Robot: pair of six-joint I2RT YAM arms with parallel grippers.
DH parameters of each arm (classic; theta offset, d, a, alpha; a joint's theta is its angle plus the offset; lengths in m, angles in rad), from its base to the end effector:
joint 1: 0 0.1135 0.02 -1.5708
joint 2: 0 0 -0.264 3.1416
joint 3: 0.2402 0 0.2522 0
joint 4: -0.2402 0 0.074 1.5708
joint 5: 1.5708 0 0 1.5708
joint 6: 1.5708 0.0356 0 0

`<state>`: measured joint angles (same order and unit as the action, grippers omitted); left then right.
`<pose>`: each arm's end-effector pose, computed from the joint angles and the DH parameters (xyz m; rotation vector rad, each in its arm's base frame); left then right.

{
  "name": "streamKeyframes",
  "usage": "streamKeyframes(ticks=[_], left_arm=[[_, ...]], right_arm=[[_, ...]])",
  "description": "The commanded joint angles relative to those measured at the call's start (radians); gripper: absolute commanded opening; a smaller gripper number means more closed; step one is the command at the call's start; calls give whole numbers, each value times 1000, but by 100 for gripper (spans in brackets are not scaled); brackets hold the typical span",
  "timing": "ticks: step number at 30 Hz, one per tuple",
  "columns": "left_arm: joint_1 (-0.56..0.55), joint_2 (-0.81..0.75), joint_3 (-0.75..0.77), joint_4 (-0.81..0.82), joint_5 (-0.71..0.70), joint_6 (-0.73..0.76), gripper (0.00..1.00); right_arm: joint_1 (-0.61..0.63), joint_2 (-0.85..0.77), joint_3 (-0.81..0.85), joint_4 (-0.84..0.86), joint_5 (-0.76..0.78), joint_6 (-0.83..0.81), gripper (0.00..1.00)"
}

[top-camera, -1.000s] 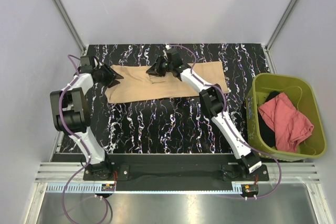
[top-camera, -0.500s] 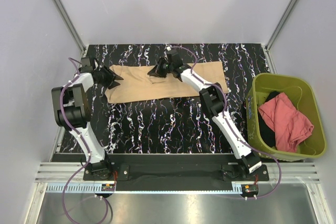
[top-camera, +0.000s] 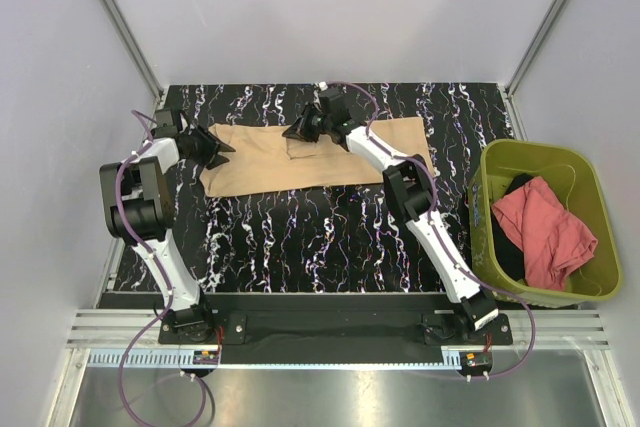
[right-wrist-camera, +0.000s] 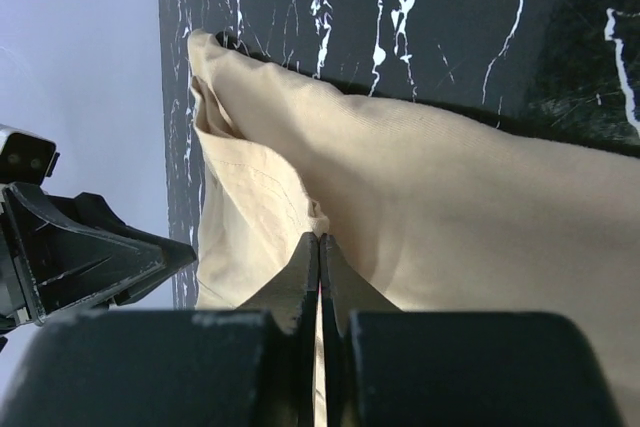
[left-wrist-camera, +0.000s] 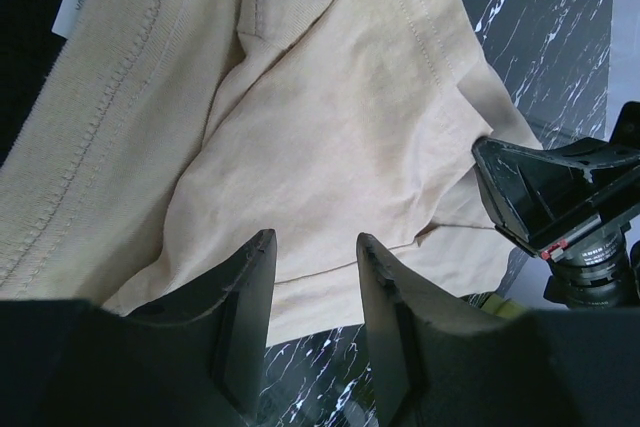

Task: Fold and stack the t-shirts
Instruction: Fold the tshirt

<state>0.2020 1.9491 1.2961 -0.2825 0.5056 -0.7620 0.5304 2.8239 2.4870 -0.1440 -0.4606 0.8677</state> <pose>0.4060 0.0655 0.1730 -0.9852 2.3480 -0.8604 0.5231 0.3251 0.1226 0.0626 2.2762 1.2839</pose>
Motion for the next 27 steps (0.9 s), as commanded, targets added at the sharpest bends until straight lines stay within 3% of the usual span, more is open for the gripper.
streamKeyframes(ticks=[1,19,23,27], left_arm=[[10,-3,40,42,10,-10,42],[20,-16,31,32,-6,-3,42],[19,-44,23,-7,-30,10,42],[19,-93,-12,-53,-71,30,43]], right_arm=[[-7,-101,-8,27,31,-27,0],[-12,-136,-68,-29,135,-68,8],[-20,-116,1,-156,155,-81,22],[-41,-156,53,-308,160,-130,44]])
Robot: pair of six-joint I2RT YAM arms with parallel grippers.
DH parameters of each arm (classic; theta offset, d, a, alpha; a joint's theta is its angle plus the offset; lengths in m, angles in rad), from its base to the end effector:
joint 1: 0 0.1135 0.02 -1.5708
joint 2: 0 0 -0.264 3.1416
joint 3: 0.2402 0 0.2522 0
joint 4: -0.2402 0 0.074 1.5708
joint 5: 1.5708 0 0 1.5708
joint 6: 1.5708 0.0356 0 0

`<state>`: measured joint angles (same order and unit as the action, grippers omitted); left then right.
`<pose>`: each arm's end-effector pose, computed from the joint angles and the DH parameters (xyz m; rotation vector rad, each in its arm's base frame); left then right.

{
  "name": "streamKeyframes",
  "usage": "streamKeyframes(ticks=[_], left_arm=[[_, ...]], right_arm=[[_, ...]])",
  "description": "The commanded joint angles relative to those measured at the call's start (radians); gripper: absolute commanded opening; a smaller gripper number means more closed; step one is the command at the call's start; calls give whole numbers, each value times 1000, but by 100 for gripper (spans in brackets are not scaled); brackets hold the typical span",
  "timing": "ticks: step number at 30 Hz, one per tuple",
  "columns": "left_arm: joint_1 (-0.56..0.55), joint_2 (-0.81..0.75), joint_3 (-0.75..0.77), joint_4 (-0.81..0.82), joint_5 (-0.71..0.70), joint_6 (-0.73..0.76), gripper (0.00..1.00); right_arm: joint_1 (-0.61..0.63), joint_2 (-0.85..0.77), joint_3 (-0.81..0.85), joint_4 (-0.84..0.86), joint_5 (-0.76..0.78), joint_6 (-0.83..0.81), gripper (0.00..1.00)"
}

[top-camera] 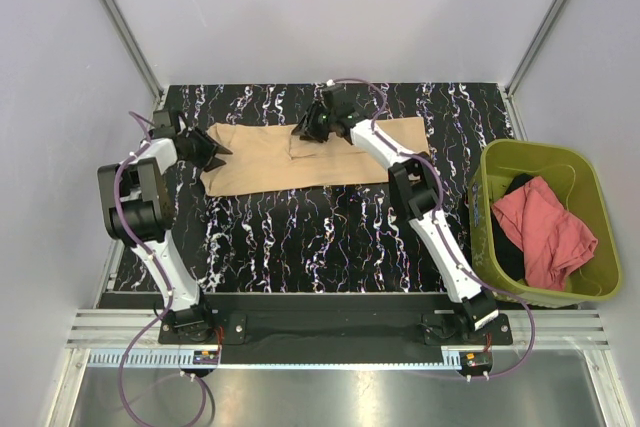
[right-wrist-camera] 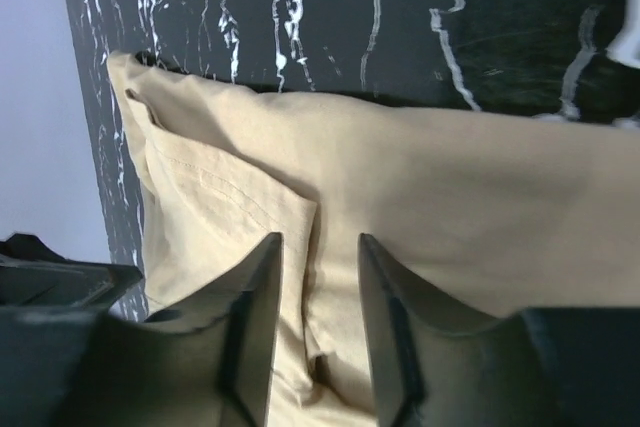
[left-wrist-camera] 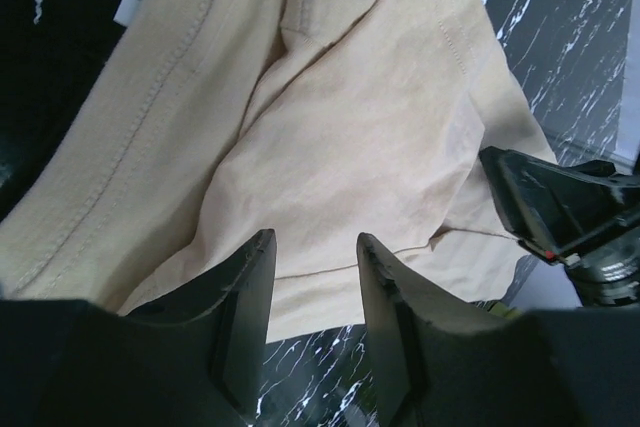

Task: Fold and stack the t-shirts
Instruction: Fold the tshirt

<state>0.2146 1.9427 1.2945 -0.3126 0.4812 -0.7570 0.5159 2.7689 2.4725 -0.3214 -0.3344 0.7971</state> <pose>0.4021 0.0708 0.1729 -1.0212 2.3579 -0.8217 0.5209 0.3088 0.1331 0.1274 2.3692 1.0607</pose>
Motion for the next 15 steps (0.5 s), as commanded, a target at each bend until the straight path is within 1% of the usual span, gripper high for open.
streamKeyframes(ticks=[1,4,5,8,10,11,12,13,14,15], left_arm=[[5,-100,-20,-31,-67,30,43],[3,-146,-58,-69,-110,45,43],[2,-166,-69,-85,-118,45,43],[-6,-191,-119,-92,-130,24,43],[-18,-192,-139,-97,-135,-4,41],[-26,-189,-144,-102,-139,-25,40],[-29,-183,-146,-100,-144,-34,37],[-32,-166,-143,-102,-147,-42,35],[-35,-153,-129,-103,-148,-47,34],[-37,-142,-120,-105,-147,-48,33]], right_arm=[[-40,-121,63,-155,40,-73,48],[-77,-196,39,-266,46,-133,58],[-88,-231,33,-333,49,-163,59],[-131,-294,-45,-439,58,-222,60],[-149,-368,-157,-468,64,-255,59],[-163,-418,-197,-485,72,-287,56],[-171,-445,-284,-489,83,-303,54],[-177,-469,-328,-489,89,-315,51],[-192,-515,-368,-490,95,-331,44],[-201,-534,-435,-489,107,-338,39]])
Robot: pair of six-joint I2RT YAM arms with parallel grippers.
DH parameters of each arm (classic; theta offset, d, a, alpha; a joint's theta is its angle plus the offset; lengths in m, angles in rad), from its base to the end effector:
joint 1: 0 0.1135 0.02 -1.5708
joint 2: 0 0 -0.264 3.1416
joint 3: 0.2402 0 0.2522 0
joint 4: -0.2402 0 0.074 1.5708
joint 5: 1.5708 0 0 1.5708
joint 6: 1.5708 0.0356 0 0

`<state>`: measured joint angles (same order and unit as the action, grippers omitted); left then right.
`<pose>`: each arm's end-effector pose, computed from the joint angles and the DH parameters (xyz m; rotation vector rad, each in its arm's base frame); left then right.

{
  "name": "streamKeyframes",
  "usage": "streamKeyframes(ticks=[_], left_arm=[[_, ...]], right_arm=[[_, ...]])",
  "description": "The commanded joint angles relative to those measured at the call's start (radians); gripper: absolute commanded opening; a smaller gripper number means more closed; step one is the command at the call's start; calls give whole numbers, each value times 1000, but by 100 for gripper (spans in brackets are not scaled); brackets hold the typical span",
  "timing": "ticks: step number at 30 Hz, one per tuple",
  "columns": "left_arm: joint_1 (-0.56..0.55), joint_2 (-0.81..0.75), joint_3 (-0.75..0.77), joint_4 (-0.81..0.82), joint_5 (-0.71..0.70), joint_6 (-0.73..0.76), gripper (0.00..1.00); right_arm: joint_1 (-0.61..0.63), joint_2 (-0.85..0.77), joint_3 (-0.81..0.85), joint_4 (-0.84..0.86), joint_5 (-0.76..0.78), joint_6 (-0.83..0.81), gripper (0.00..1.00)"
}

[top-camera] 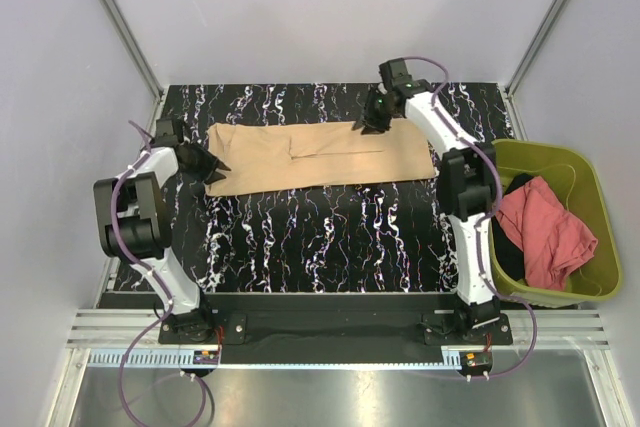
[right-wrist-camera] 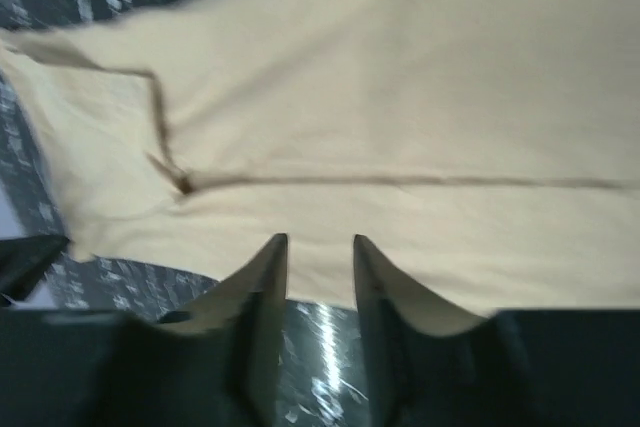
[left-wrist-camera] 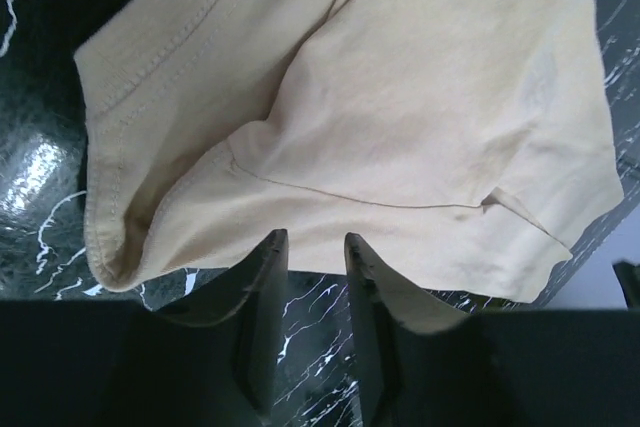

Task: Fold and stack the t-shirts
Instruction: Fold the tshirt

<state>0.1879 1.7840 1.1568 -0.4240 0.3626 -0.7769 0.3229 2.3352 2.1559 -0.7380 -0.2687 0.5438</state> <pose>0.3587 0.0553 0.1832 -1.1233 2.4256 -0.6744 0.4904 0.1741 0.2334 0.1666 2.5722 0.6823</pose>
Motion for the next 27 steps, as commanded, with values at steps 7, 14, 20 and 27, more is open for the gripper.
streamKeyframes(ticks=[7,14,20,27], left_arm=[[-11,130,125,-38,-59,-19,30],[-11,207,187,-70,-94,17,29],[-11,261,234,-93,-125,45,29],[-10,340,333,-124,-152,82,29]], right_arm=[[-80,-145,-267,-66,85,-157,5],[-93,-120,-355,-37,144,-199,0],[-93,-138,-488,2,135,-202,0],[-71,-252,-737,68,65,-145,0]])
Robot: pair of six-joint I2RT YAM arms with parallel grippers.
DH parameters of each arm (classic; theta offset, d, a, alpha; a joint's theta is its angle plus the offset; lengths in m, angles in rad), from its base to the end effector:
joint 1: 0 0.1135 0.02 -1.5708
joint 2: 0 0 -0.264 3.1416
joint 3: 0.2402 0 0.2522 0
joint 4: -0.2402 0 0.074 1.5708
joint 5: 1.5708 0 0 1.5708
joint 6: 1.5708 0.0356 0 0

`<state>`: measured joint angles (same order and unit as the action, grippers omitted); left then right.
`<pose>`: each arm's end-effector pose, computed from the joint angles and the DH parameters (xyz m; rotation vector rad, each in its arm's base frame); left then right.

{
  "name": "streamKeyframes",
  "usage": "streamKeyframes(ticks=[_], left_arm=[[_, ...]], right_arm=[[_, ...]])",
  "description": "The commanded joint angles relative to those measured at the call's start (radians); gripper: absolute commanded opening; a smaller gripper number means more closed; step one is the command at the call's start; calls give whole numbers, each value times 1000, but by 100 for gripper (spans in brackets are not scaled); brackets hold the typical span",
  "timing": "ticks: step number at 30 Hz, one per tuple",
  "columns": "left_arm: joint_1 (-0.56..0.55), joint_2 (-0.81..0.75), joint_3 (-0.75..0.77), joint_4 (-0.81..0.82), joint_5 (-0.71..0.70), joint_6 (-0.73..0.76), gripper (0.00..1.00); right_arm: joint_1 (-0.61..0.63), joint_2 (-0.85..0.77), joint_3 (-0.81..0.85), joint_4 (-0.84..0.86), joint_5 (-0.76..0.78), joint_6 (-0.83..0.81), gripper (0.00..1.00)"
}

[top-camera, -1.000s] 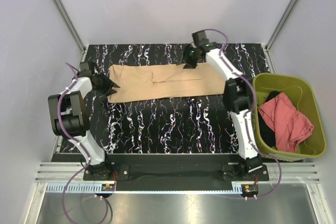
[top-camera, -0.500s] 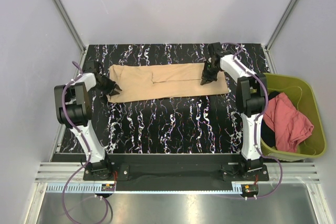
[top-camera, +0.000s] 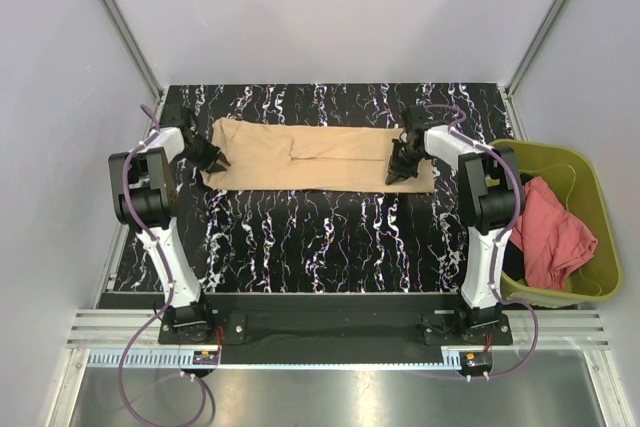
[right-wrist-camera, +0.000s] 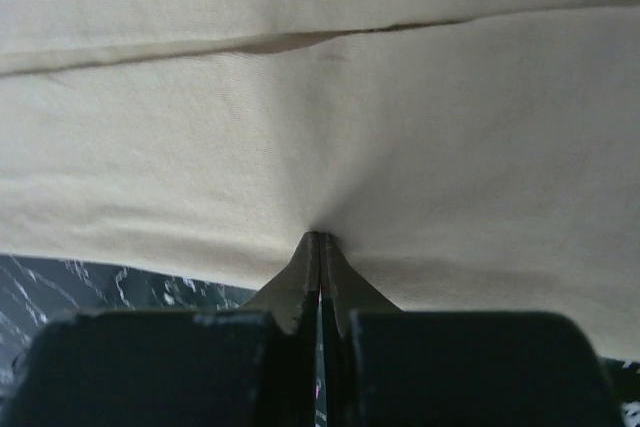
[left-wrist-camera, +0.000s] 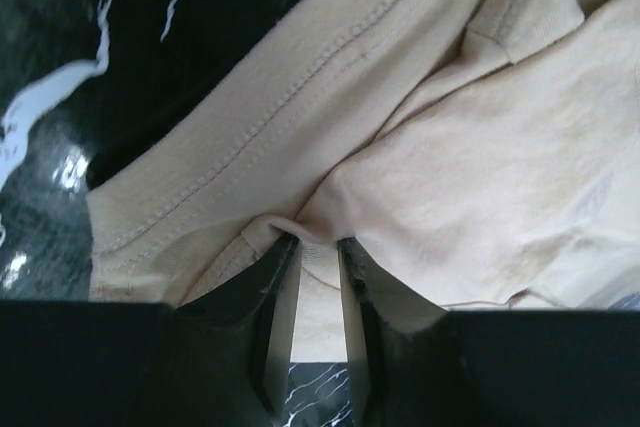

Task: Fold and stack the t-shirts
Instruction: Fold the tshirt

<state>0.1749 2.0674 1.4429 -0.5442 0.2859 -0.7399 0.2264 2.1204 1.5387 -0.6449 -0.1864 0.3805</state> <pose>0.4172 0.0635 0.1515 -1.1566 2.5348 -0.5432 0.4198 0.1035 0.1516 0.1727 2.8367 0.4010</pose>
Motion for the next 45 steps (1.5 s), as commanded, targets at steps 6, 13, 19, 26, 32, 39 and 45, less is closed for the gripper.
streamKeyframes(ticks=[6,13,19,26,32,39,45], left_arm=[[2,126,178,-10,-86,118,29],[-2,129,310,-26,-31,163,36],[-32,-85,197,-26,-59,149,45],[-124,-149,116,-22,-65,97,43],[-225,-50,169,-22,-128,10,20],[-270,103,279,-22,-223,-70,10],[-276,246,421,-23,-157,-38,10]], right_arm=[[140,-181,-325,19,-109,122,0],[433,-209,-341,24,-252,89,1],[479,-361,-313,13,-240,64,9],[438,-381,-184,-105,-111,2,27],[355,-301,-92,-186,-3,-35,17],[283,-165,11,-243,108,-84,0],[269,-77,-6,-230,143,-95,0]])
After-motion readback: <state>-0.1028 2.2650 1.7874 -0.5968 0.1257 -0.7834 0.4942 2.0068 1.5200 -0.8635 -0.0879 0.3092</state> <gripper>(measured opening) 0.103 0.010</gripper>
